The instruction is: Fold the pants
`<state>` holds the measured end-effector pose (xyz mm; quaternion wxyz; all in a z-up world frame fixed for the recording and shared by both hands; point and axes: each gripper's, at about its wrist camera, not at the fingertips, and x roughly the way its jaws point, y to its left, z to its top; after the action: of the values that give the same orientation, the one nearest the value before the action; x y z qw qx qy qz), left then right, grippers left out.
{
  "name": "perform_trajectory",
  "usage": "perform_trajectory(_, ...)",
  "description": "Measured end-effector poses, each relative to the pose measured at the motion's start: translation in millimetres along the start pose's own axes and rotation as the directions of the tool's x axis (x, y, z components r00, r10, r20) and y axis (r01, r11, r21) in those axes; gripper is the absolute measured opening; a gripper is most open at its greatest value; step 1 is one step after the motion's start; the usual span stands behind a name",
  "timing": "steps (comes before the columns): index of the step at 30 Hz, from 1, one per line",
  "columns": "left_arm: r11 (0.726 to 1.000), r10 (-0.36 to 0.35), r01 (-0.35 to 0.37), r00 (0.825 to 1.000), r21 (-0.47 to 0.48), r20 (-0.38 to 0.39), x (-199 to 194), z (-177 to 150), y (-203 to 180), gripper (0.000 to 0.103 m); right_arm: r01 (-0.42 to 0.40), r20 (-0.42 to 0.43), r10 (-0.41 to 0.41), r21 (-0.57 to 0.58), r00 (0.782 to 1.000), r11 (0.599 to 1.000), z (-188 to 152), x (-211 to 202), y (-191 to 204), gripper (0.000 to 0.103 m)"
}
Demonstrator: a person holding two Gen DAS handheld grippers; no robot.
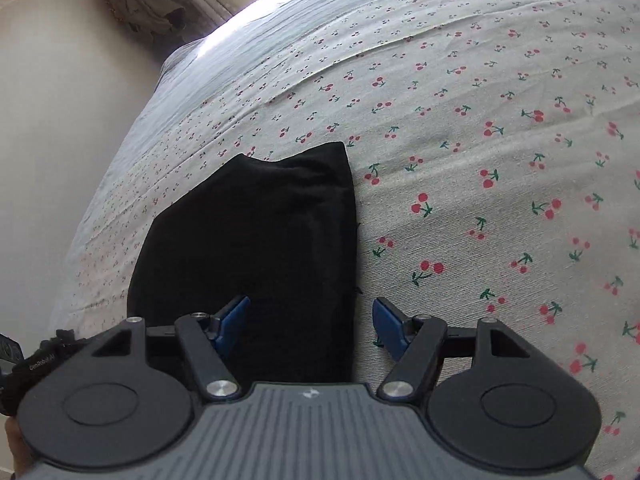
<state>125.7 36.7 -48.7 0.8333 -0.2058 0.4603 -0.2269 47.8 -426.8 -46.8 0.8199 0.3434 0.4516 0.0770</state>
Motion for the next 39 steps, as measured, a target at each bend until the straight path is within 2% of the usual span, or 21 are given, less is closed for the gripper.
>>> perform_trajectory(2, 1.0, -0.01, 0.011, 1.0, 0.006, -0.025, 7, -2, -1, 0.08, 0.013, 0.0, -0.013, -0.002, 1.0, 1.0, 1, 2, 2, 0.049)
perform_trajectory(4, 0.999, -0.006, 0.007, 1.0, 0.038, -0.024, 10, -3, -6, 0.077, 0.023, 0.005, -0.023, -0.021, 1.0, 0.999, -1, 5, 6, 0.039)
perform_trajectory(5, 0.999, -0.014, 0.015, 1.0, 0.038, -0.025, 12, -3, -8, 0.067, 0.036, 0.008, -0.036, -0.033, 0.999, 0.999, -2, 8, 8, 0.035)
perform_trajectory(6, 0.999, -0.008, 0.009, 1.0, 0.033, -0.028, 13, -2, -9, 0.063, 0.056, 0.013, -0.055, -0.053, 0.998, 0.997, -4, 10, 12, 0.024)
perform_trajectory(7, 0.999, 0.014, -0.013, 1.0, 0.046, -0.027, 15, -2, -12, 0.054, 0.078, 0.019, -0.077, -0.072, 0.997, 0.994, -5, 13, 15, 0.012)
perform_trajectory(9, 0.997, 0.043, -0.042, 0.999, 0.064, -0.019, 16, -2, -16, 0.046, 0.091, 0.039, -0.087, -0.109, 0.995, 0.99, -5, 19, 23, 0.003)
perform_trajectory(11, 0.998, 0.038, -0.038, 0.999, 0.05, -0.005, 15, 1, -17, 0.027, 0.105, 0.066, -0.096, -0.15, 0.993, 0.983, -4, 21, 32, 0.0)
perform_trajectory(13, 0.999, 0.002, -0.002, 1.0, 0.039, 0.019, 12, 6, -17, 0.017, 0.151, 0.123, -0.126, -0.219, 0.984, 0.964, 0, 22, 45, 0.0)
perform_trajectory(14, 0.999, -0.008, 0.007, 1.0, 0.041, 0.03, 12, 8, -18, 0.015, 0.162, 0.144, -0.13, -0.239, 0.981, 0.957, 3, 22, 49, 0.0)
perform_trajectory(18, 0.992, 0.0, -0.012, 0.995, 0.123, 0.096, 25, 21, -36, 0.015, 0.168, 0.218, -0.115, -0.241, 0.969, 0.956, 21, 26, 48, 0.0)
perform_trajectory(24, 0.983, -0.002, -0.023, 0.991, 0.182, 0.132, 52, 41, -51, 0.015, 0.175, 0.293, -0.111, -0.203, 0.95, 0.963, 41, 35, 30, 0.0)
perform_trajectory(30, 0.979, 0.05, -0.075, 0.989, 0.187, 0.137, 65, 36, -53, 0.023, 0.131, 0.273, -0.091, -0.13, 0.958, 0.983, 49, 43, -9, 0.0)
perform_trajectory(34, 0.984, 0.063, -0.082, 0.99, 0.161, 0.123, 62, 37, -50, 0.029, 0.147, 0.268, -0.106, -0.14, 0.958, 0.979, 49, 42, -6, 0.0)
perform_trajectory(36, 0.989, 0.07, -0.083, 0.991, 0.119, 0.116, 62, 38, -47, 0.033, 0.174, 0.275, -0.127, -0.154, 0.953, 0.973, 46, 45, -1, 0.003)
perform_trajectory(39, 0.987, 0.087, -0.102, 0.989, 0.122, 0.12, 63, 38, -48, 0.036, 0.2, 0.283, -0.142, -0.19, 0.949, 0.961, 43, 47, 4, 0.006)
